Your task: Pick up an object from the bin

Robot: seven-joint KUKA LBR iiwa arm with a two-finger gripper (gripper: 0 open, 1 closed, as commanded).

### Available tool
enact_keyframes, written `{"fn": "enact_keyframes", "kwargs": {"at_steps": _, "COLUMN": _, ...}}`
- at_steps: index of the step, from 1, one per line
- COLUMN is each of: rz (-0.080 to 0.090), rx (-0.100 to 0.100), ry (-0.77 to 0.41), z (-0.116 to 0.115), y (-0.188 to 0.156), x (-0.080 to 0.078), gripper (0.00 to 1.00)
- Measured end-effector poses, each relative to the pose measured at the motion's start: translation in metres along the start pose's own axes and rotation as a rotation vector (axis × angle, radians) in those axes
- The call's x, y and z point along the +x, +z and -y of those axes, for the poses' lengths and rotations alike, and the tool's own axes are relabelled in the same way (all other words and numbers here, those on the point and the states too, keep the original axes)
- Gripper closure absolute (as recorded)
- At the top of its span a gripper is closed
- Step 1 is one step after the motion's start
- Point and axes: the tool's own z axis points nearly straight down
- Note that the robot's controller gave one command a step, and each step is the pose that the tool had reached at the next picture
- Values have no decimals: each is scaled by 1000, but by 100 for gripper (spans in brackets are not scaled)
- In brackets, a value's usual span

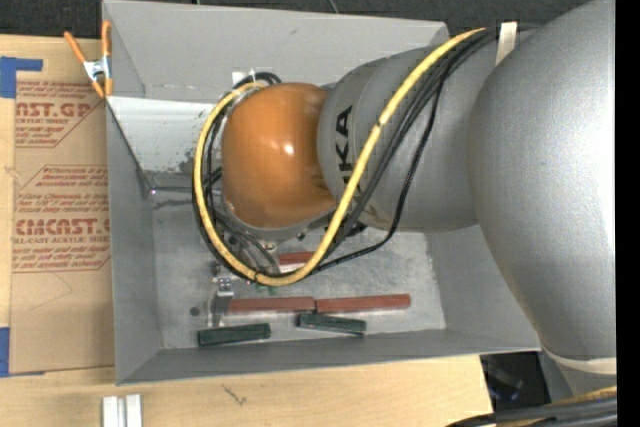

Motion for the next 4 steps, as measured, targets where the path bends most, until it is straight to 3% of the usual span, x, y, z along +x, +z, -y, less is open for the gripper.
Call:
{"fn": "enact_keyframes", "kwargs": {"at_steps": 1, "rz": 6, "rx": -1, "ry": -63, "z": 36, "y": 55, "x": 6, "gripper": 0}}
{"fn": "enact_keyframes", "kwargs": {"at_steps": 2, "rz": 12, "rx": -3, "ry": -246, "z": 47, "y": 90, "x": 3, "gripper": 100}}
{"fn": "enact_keyframes", "kwargs": {"at_steps": 3, "rz": 12, "rx": -3, "ry": -246, "z": 47, "y": 90, "x": 3, "gripper": 100}}
{"fn": "enact_keyframes", "kwargs": {"at_steps": 4, "rz": 2, "rx": 0, "ry": -196, "z": 39, "y": -49, "x": -8, "gripper": 100}}
